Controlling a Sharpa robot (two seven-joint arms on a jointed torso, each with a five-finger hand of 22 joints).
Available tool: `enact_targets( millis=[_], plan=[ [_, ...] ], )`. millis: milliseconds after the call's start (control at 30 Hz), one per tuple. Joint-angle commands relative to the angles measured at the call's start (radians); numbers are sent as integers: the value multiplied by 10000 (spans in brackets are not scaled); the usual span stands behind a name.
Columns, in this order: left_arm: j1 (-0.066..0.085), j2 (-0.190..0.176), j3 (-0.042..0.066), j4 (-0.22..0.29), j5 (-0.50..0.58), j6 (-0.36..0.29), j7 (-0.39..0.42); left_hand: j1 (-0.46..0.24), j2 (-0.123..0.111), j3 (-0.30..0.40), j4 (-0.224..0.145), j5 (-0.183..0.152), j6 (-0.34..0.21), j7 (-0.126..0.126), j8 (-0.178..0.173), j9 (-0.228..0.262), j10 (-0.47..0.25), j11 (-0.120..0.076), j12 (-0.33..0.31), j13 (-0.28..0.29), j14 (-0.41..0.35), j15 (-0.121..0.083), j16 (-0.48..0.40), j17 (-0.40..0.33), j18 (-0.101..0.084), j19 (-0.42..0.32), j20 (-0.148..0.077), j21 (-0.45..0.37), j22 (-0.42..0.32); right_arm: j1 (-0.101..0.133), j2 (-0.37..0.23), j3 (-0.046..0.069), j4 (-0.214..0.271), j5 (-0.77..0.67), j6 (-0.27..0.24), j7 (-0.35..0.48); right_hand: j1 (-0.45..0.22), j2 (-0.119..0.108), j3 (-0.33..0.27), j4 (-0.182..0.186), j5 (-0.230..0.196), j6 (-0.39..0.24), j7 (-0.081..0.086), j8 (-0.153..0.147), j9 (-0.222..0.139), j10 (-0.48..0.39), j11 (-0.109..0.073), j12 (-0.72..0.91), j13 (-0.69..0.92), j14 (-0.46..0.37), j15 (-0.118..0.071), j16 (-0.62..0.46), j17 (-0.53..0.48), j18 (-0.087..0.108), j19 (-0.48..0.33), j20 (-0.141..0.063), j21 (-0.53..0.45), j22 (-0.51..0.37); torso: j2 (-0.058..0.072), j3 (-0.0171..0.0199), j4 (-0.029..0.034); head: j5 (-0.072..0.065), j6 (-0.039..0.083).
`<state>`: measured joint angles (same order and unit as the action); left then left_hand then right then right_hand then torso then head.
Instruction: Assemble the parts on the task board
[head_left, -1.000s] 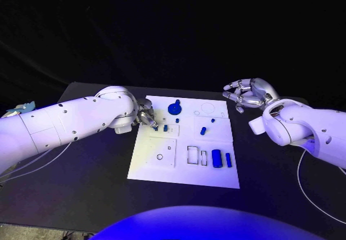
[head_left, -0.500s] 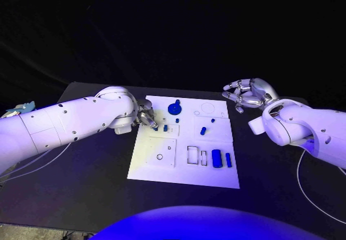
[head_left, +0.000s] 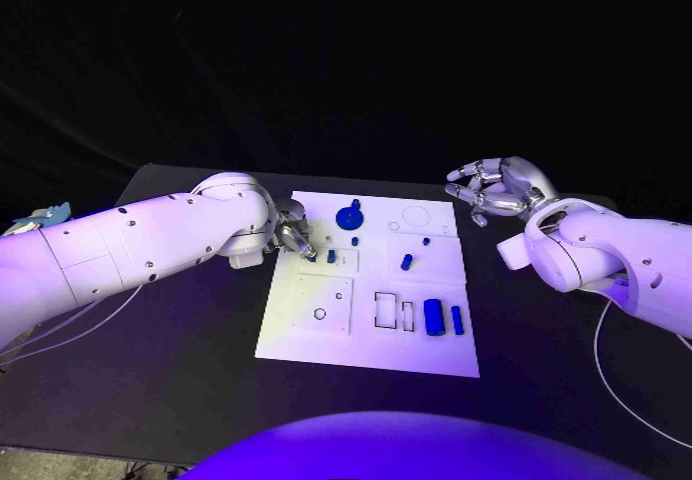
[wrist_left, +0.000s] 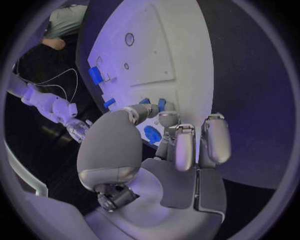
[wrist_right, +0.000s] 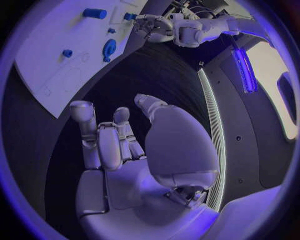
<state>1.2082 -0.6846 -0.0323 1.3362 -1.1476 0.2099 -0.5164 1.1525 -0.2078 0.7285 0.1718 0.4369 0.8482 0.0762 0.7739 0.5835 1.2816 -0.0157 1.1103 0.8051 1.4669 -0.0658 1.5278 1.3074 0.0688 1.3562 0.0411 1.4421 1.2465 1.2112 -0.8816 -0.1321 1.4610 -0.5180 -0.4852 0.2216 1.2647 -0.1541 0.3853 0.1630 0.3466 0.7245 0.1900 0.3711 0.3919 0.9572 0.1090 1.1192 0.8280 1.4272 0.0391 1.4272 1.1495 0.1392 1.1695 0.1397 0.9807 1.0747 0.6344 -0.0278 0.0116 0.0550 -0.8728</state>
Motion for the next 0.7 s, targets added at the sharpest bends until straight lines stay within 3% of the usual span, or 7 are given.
enact_targets(
  millis=[33,700],
  plan=[
    [-7,63,-8,-46,13,196,-88,10,90,1611,-1621,40,164,-142,58,-16,65,-13,-43,-8,793,-76,46,1614,33,31,-12,57,16,-9,4,1,6,-89,95,83,-43,19,-3,47,28,-84,36,9,-9,-52,0,41,-8,-20,-45,-38,-13,26,-52,-6,-66,-5,8,-4,-7,-9,2],
    [-6,288,-15,-254,21,553,-302,-167,181,1645,-1558,37,202,-151,87,-34,116,-16,-87,-81,805,-79,67,1665,22,55,-16,75,65,-9,2,1,12,-107,95,83,-43,19,-3,47,28,-84,36,9,-9,-52,0,41,-8,-20,-45,-38,-13,26,-52,-6,-66,-5,7,5,-11,-31,2]
  ],
)
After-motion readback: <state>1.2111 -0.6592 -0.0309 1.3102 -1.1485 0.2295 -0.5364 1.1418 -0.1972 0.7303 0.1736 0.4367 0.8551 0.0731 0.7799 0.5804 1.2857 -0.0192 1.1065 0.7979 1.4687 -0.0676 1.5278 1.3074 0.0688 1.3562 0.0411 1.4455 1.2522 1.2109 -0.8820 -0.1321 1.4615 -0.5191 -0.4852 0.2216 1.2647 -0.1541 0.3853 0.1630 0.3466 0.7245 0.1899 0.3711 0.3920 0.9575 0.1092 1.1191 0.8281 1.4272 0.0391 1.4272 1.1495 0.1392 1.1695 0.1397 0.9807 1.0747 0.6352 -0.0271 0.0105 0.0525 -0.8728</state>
